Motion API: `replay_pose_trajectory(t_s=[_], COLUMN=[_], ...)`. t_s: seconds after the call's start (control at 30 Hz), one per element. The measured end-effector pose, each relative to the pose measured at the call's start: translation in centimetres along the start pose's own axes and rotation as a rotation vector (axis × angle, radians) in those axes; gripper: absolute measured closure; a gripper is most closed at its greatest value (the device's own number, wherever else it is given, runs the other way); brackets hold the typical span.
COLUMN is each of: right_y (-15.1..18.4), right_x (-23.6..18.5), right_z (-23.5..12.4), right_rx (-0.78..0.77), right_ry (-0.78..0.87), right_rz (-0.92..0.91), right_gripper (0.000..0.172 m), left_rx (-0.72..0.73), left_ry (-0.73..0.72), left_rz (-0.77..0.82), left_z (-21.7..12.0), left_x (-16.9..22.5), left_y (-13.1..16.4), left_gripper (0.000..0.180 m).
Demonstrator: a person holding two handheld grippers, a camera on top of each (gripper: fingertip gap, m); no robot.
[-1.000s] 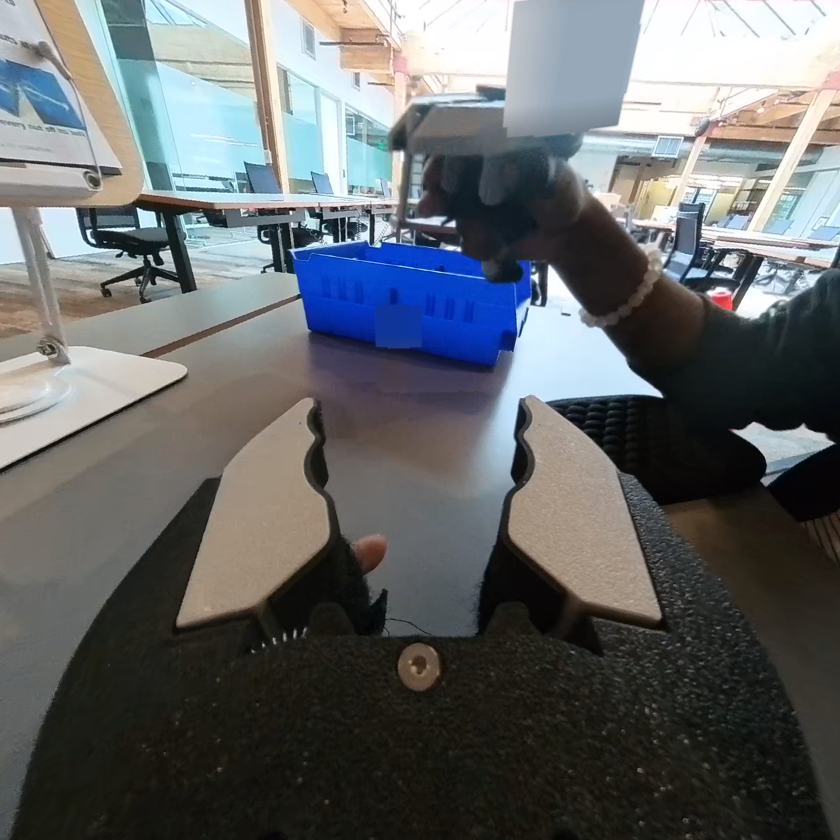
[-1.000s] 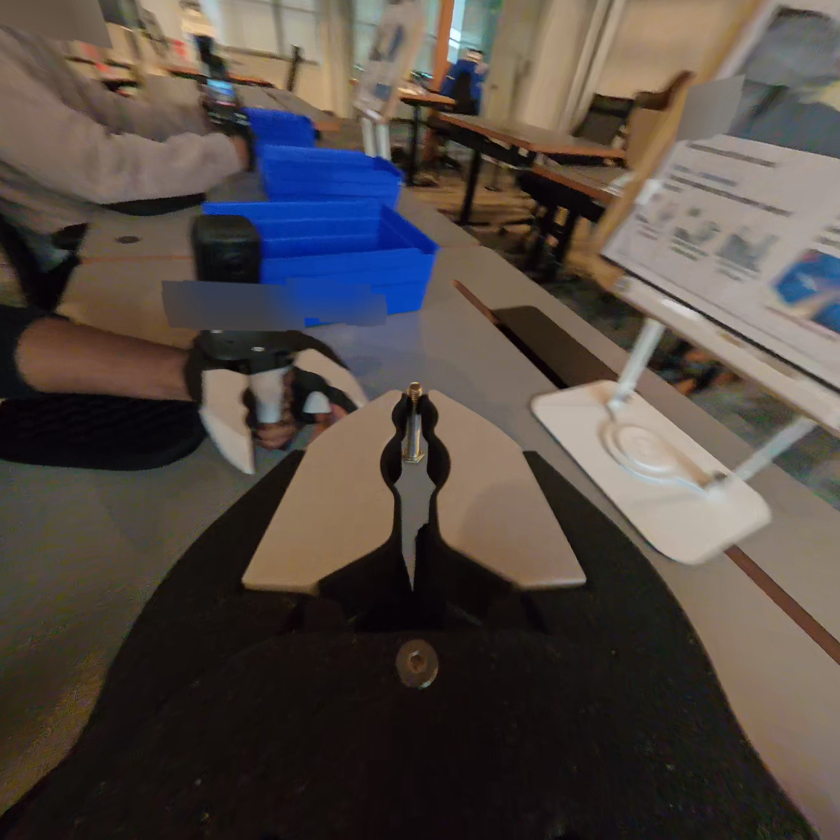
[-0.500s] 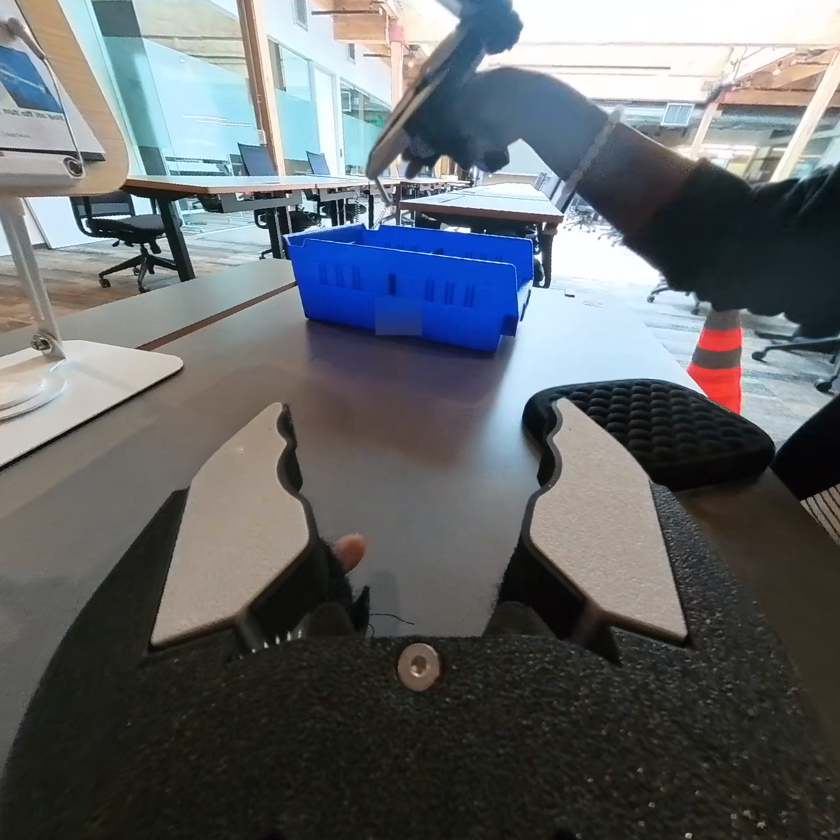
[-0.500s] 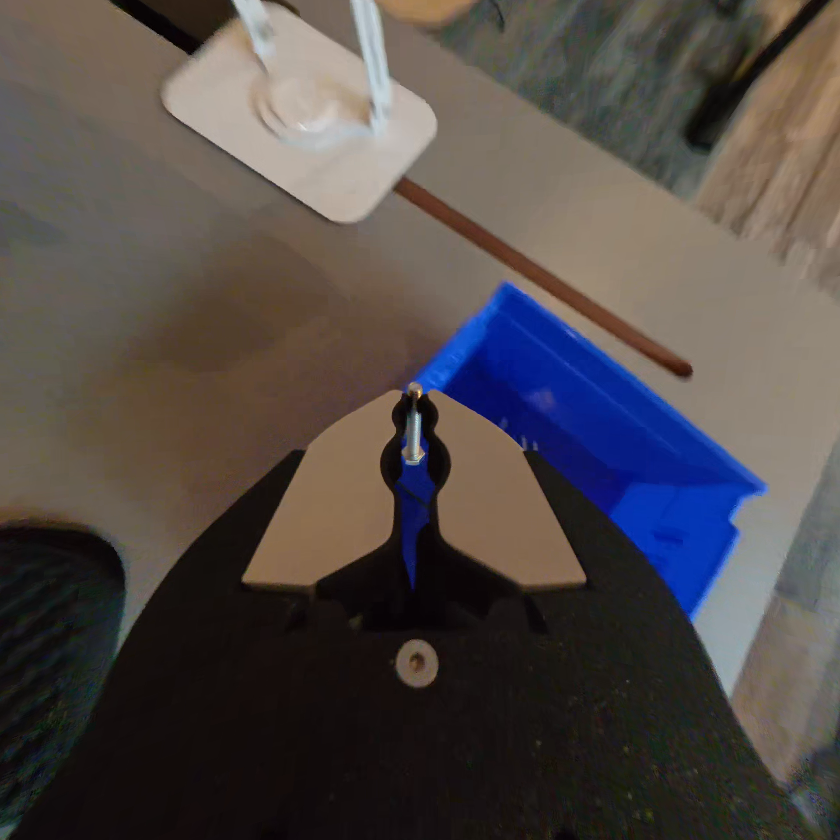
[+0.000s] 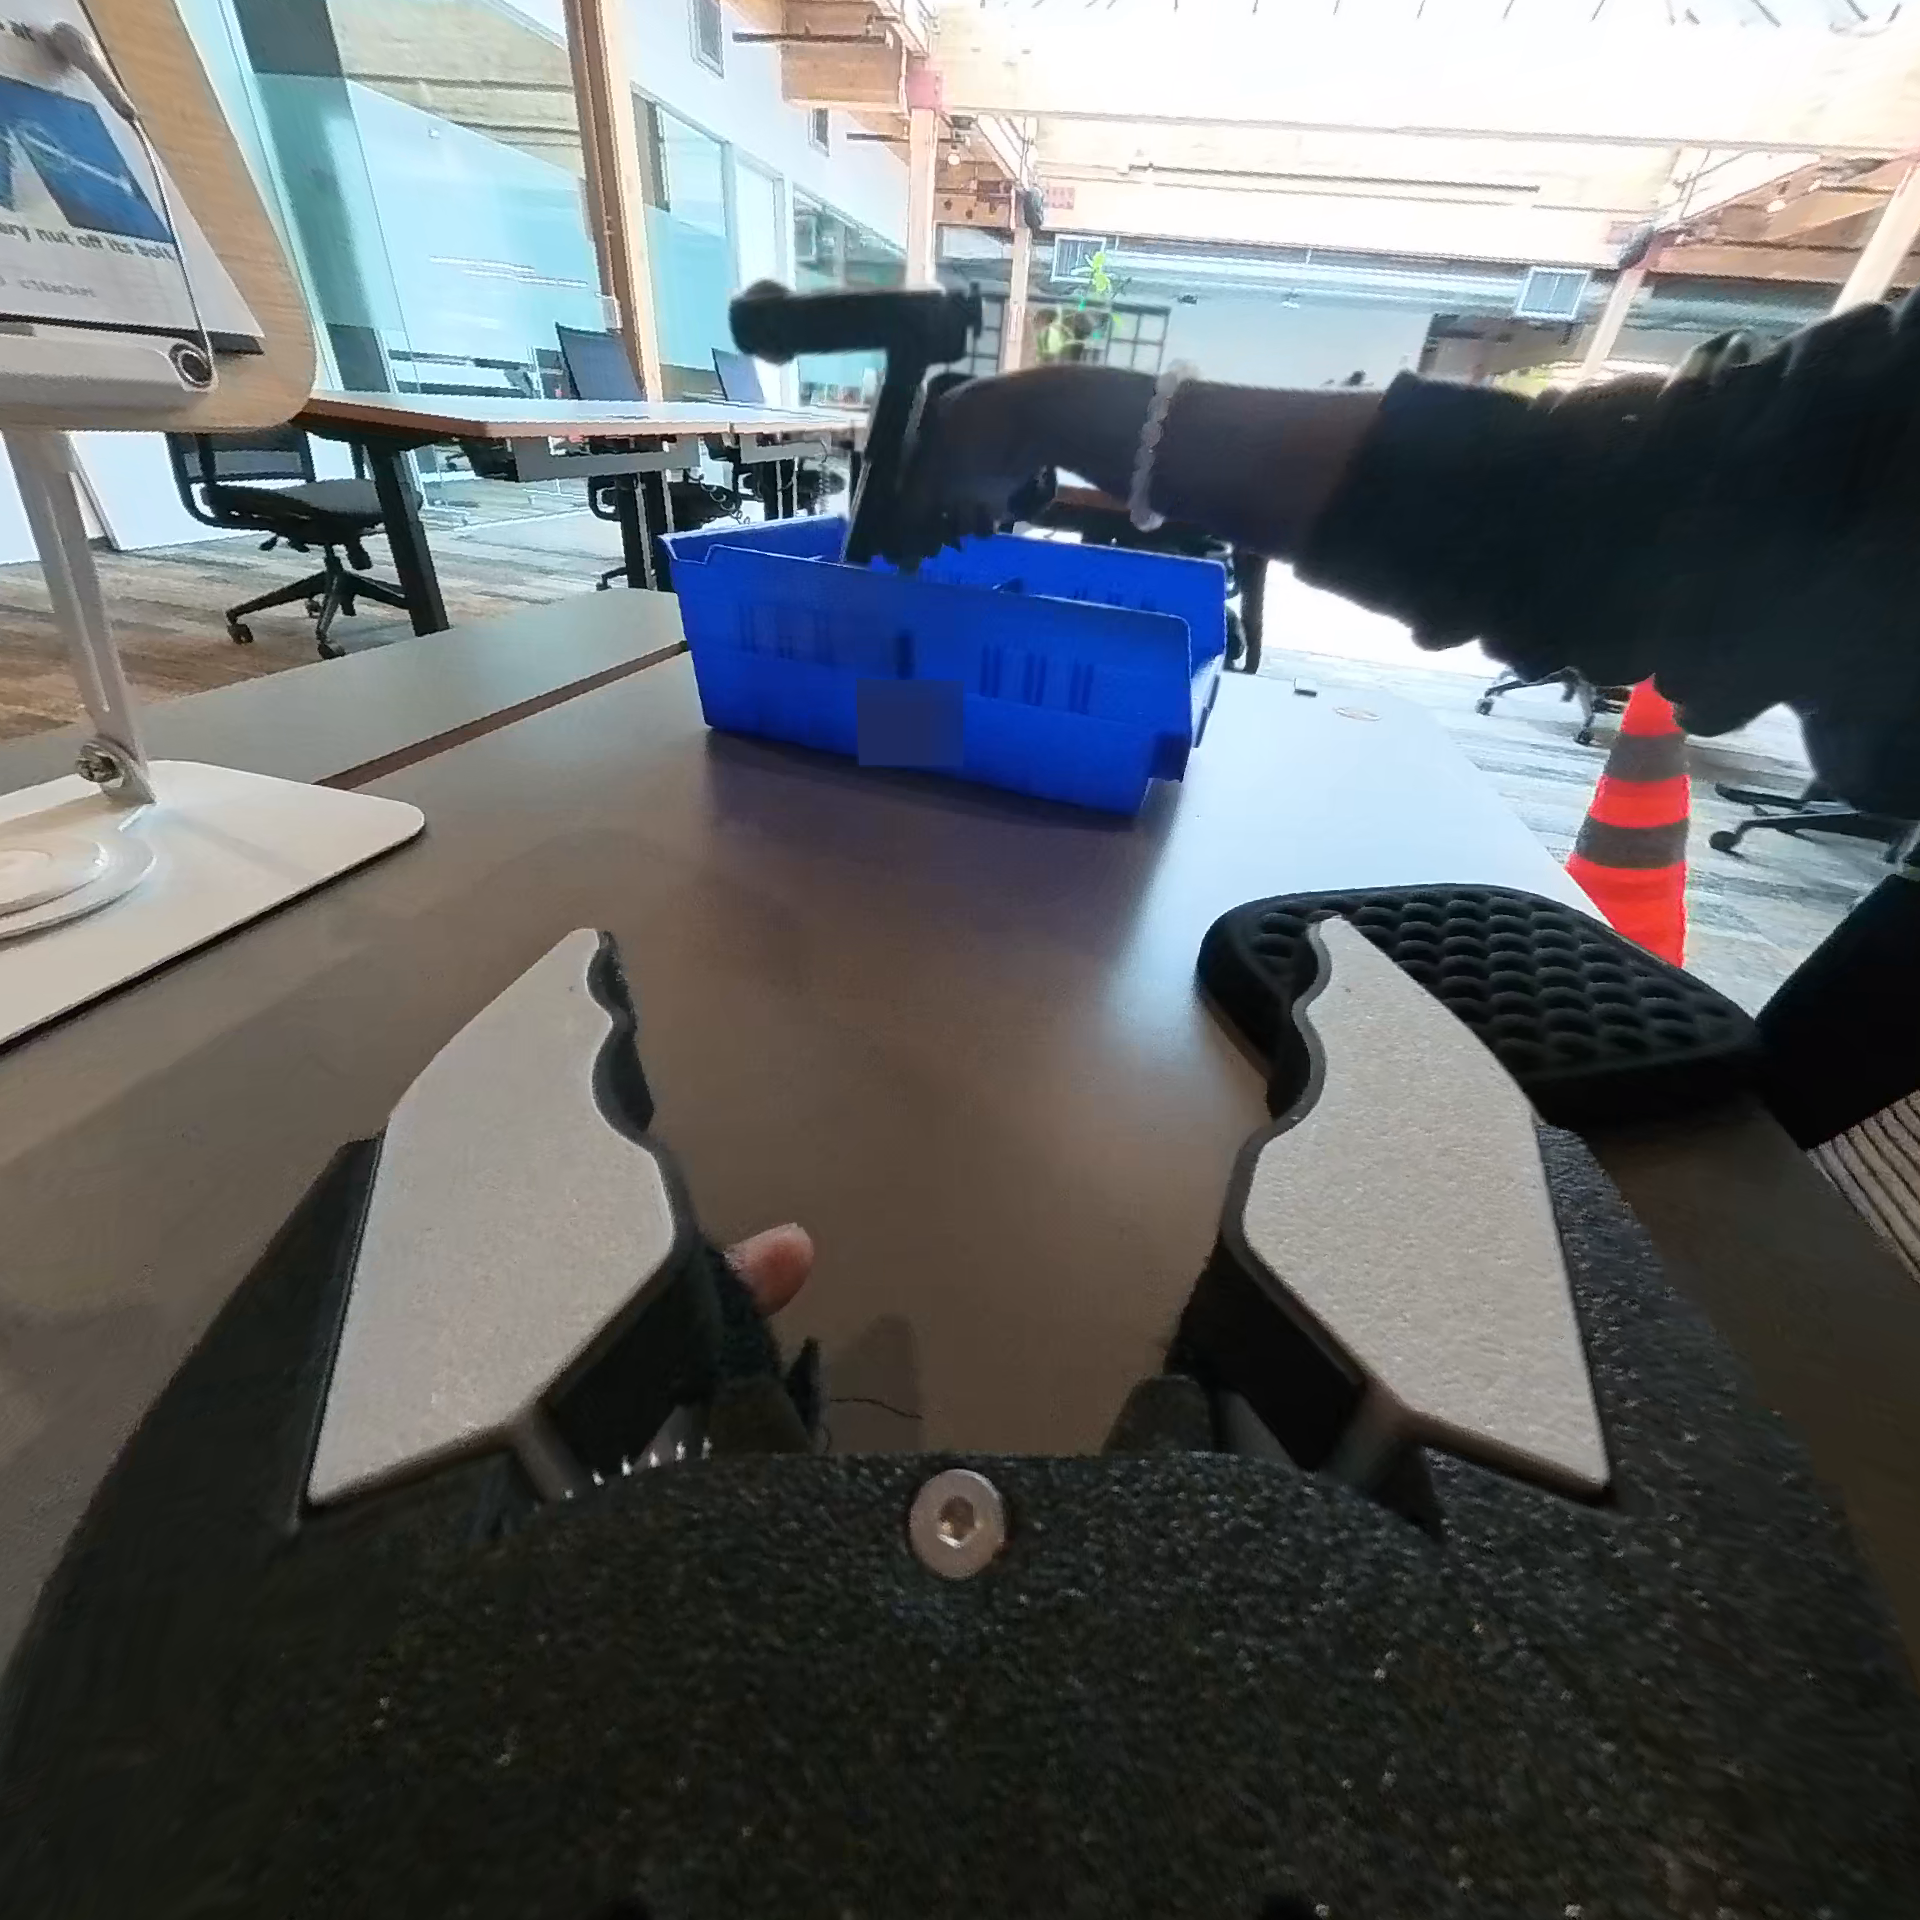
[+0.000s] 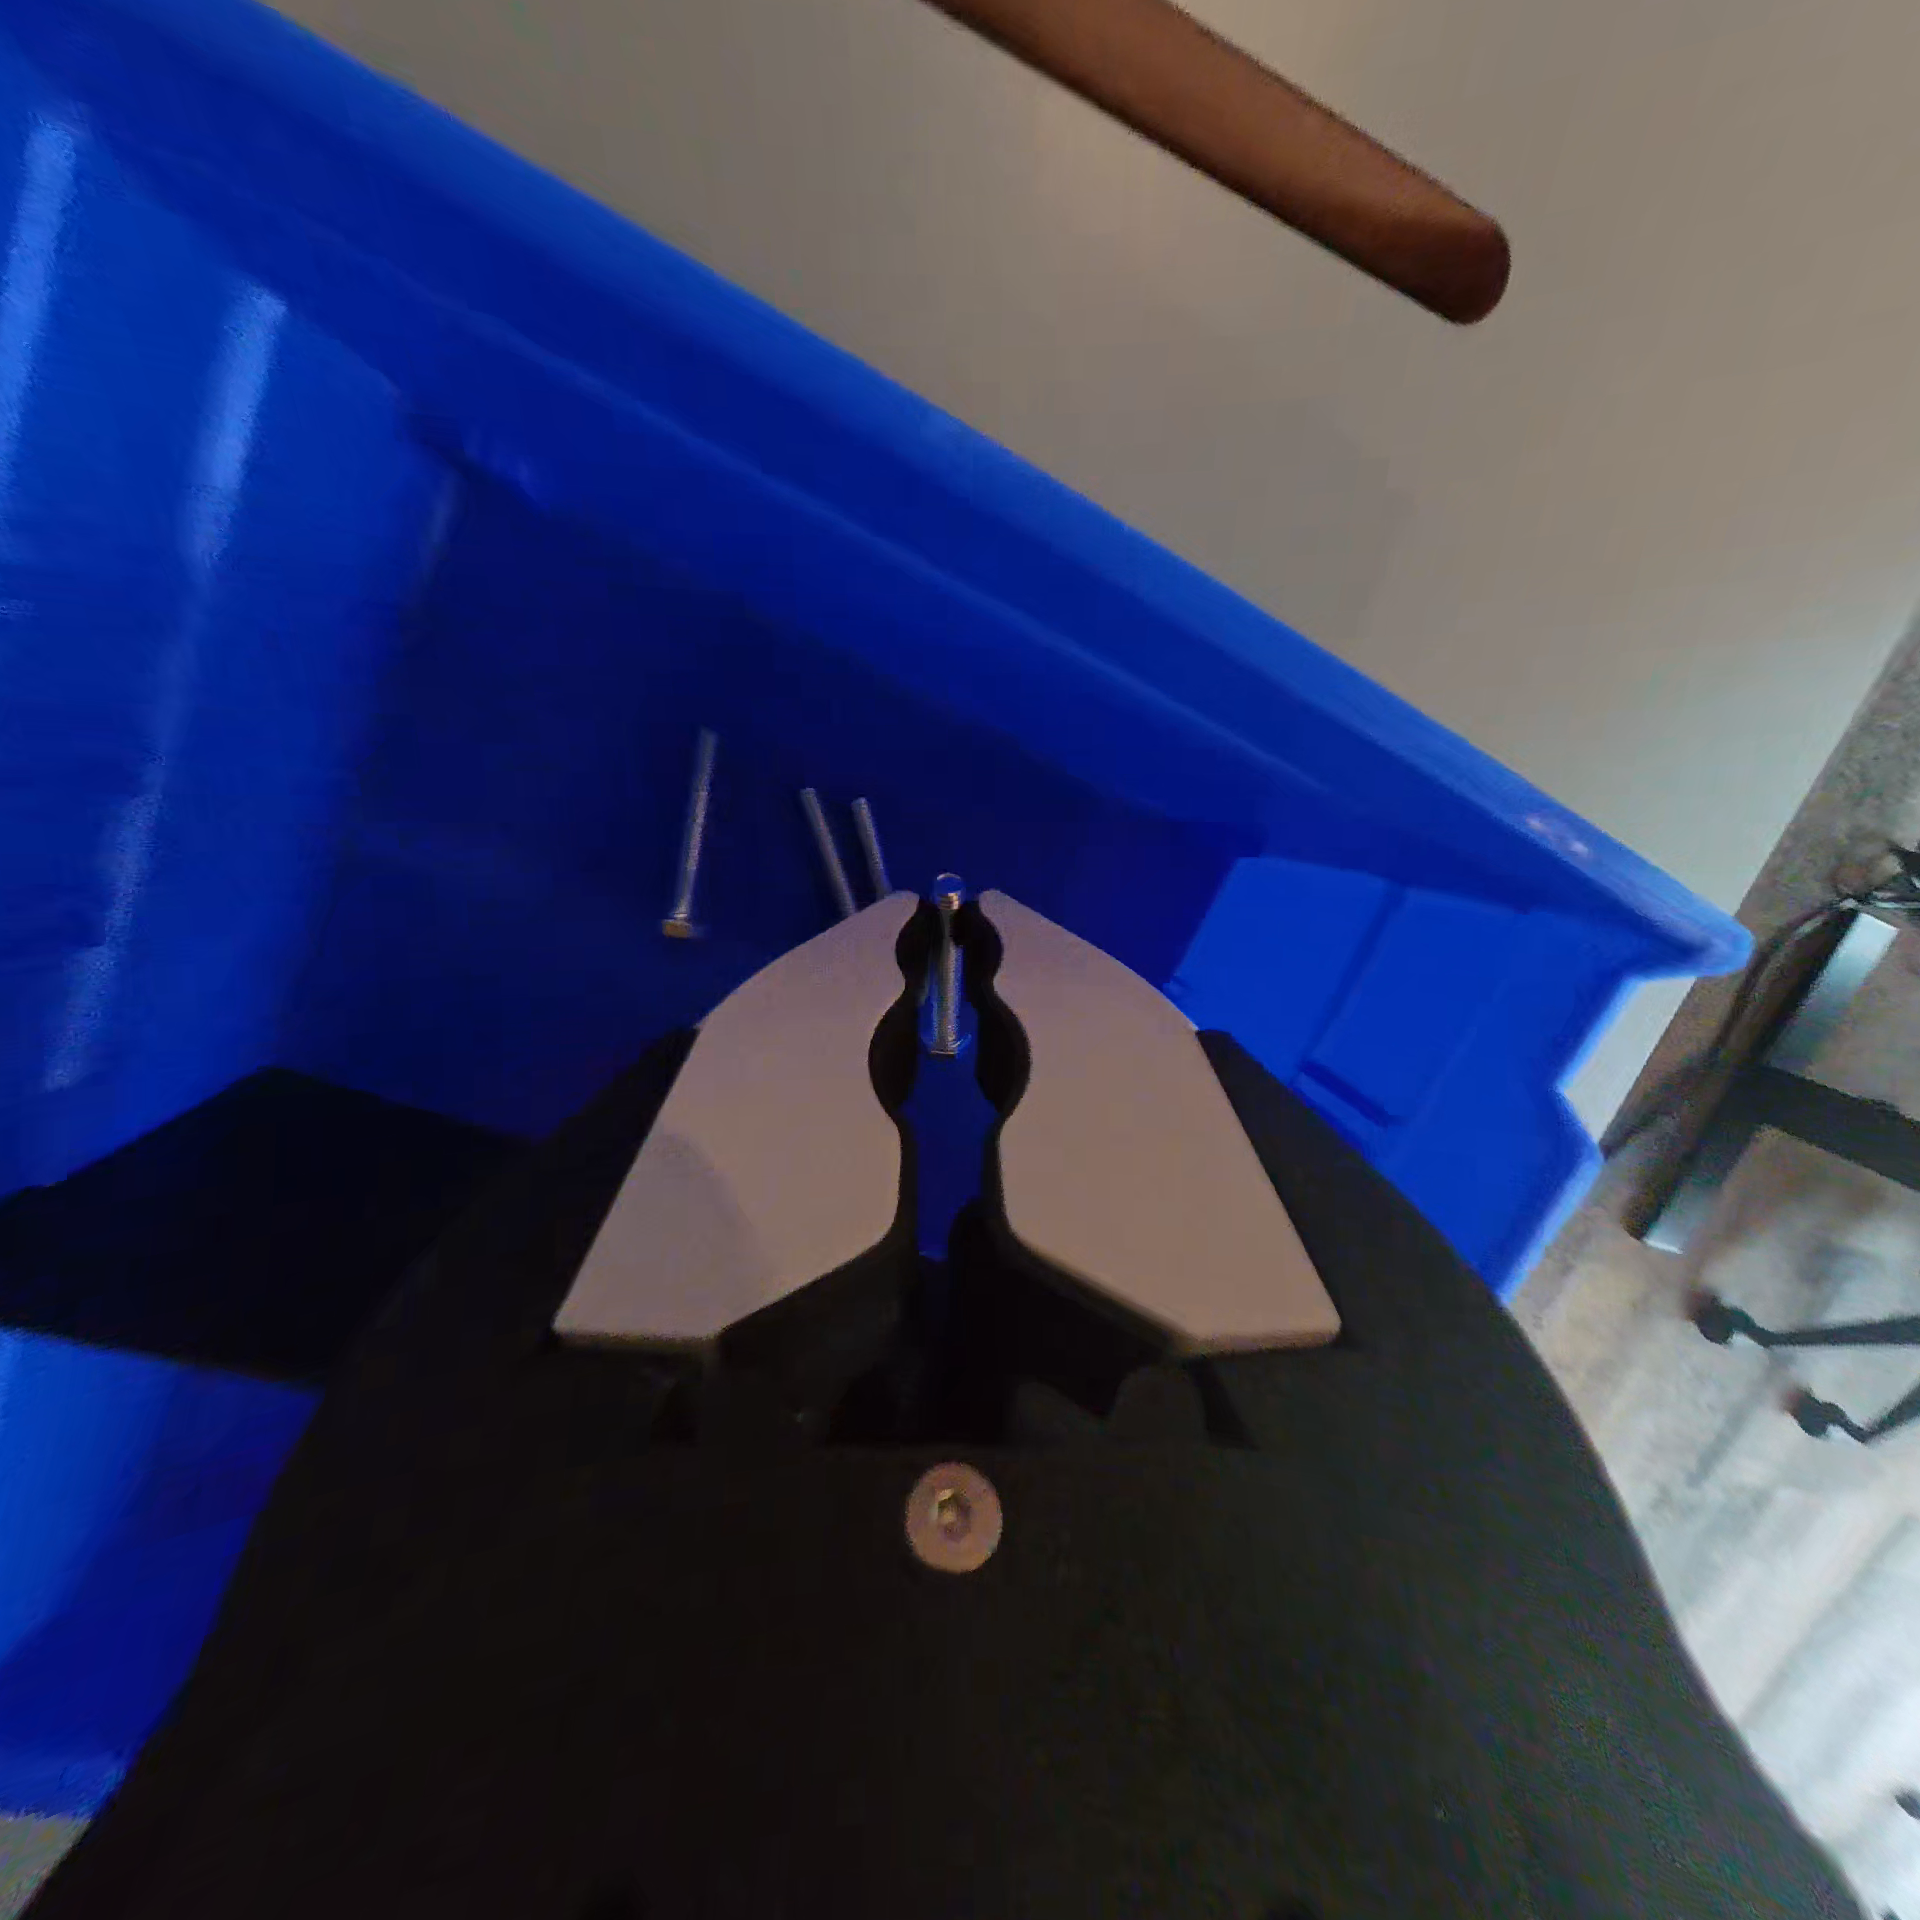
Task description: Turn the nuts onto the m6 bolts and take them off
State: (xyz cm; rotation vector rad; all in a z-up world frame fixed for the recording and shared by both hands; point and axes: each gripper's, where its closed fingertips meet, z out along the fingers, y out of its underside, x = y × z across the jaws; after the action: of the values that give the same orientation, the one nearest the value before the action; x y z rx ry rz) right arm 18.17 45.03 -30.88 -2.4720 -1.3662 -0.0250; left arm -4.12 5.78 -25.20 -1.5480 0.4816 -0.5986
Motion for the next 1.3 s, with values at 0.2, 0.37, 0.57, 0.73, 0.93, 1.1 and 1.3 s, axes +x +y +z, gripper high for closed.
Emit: replay_pose_trajectory(t_s=[0.2, 0.37, 0.57, 0.73, 0.93, 1.1, 1.3], right_y=[1.4, 1.6, 1.3, 1.4, 1.1, 1.7, 5.3], right_x=[0.6, 0.7, 1.0, 1.1, 0.5, -2.8, -9.6], right_z=[3.2, 4.0, 4.0, 3.1, -1.0, -6.9, -13.3], right_rx=[-0.095, -0.098, -0.075, -0.044, 0.133, 0.45, 0.759], right_ry=[0.032, 0.035, 0.046, 0.062, 0.098, 0.024, -0.089], right_rz=[-0.006, 0.007, 0.029, 0.031, 0.056, 0.147, 0.161], right_gripper=[0.166, 0.166, 0.158, 0.141, 0.119, 0.103, 0.086], left_rx=[-0.009, -0.02, -0.034, -0.043, -0.052, -0.069, -0.083], left_ry=[0.0, 0.009, 0.014, 0.012, 0.006, -0.007, -0.06], left_rz=[0.005, 0.017, 0.034, 0.031, 0.036, 0.022, 0.026], left_z=[0.1, 0.2, 0.3, 0.3, 0.3, 0.3, 0.0], left_x=[0.1, 0.3, 0.5, 0.5, 0.5, 0.3, -0.5], left_y=[0.1, 0.3, 0.4, 0.5, 0.7, 0.8, 0.7], left_gripper=[0.061, 0.061, 0.061, 0.061, 0.062, 0.063, 0.066])
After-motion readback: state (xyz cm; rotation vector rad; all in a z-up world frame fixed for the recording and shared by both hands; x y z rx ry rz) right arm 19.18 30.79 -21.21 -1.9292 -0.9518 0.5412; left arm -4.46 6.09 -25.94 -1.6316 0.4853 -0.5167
